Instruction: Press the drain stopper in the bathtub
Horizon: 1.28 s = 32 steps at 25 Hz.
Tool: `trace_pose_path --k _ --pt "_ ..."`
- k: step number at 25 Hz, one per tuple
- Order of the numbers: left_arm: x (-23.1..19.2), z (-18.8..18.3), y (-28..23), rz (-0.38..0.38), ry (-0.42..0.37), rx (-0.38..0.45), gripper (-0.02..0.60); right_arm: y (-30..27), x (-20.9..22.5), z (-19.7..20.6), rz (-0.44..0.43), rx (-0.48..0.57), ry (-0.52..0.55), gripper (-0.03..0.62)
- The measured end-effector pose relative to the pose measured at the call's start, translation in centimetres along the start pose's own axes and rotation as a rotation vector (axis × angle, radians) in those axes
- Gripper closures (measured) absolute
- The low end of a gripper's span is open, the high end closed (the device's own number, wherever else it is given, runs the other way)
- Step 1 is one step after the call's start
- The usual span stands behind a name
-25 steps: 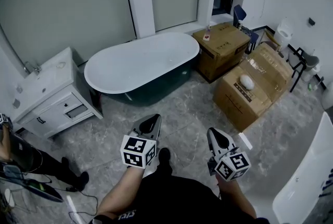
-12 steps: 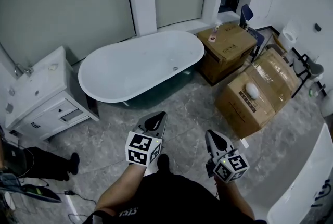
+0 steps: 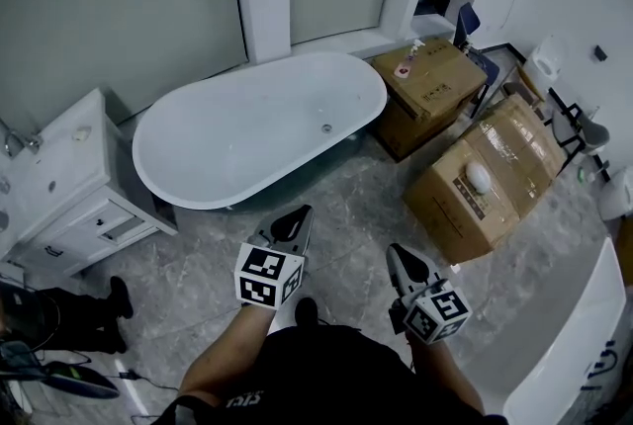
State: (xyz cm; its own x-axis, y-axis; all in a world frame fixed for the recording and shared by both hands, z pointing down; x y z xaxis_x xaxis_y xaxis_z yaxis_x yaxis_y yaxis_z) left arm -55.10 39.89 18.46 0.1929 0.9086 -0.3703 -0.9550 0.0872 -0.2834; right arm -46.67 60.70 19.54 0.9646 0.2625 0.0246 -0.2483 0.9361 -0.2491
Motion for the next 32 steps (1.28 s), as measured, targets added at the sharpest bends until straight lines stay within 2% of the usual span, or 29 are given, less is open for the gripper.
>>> trace_pose_path --k 7,13,19,23,25,29,32 --pt "-3.2 -2.1 -1.0 -0.001 0.008 0.022 0.568 -3.5 0.0 -0.8 -0.004 -0.019 -0.005 0.58" --pt "-4.6 -2.2 -2.5 -0.025 0.023 0.01 0.568 -6.7 1.2 -1.5 -0.052 -0.008 0.0 0.58" --pt "-4.9 -2.9 -5.8 -0.073 0.039 0.008 0.568 -10.3 4.3 -2.1 -0.146 -0.003 -0.004 0.58" --pt "-4.8 -3.3 -10.5 -0.123 0.059 0.012 0.568 -12.2 9.0 -1.7 -0.203 -0.006 -0.031 0.58" --pt "-4.1 -3.8 -13.7 -0.143 0.072 0.012 0.568 -12.8 12.7 -1.4 -0.211 -0.031 -0.003 0.579" --pt "-0.1 -5.7 -20.7 -0.149 0.068 0.026 0.568 -13.7 21.8 -2.2 -0.226 -0.047 0.022 0.58" --pt "2.7 -6.2 -25.8 -0.156 0.056 0.001 0.568 -14.3 27.7 -2.4 -0.249 -0.054 0.027 0.58"
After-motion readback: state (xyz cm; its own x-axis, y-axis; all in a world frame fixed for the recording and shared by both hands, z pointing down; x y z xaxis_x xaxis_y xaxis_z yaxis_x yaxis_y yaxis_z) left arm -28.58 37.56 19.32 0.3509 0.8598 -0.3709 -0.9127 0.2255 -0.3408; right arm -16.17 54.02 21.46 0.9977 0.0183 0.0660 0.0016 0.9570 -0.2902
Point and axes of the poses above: the fingertips, and each gripper's own axes: y backward along the fingers, x to its right, z out of its underside, the point moved 5 cm from there along y, backward along the fingers, and after that the axes turned 14 degrees about y, right-handed, at the moved point
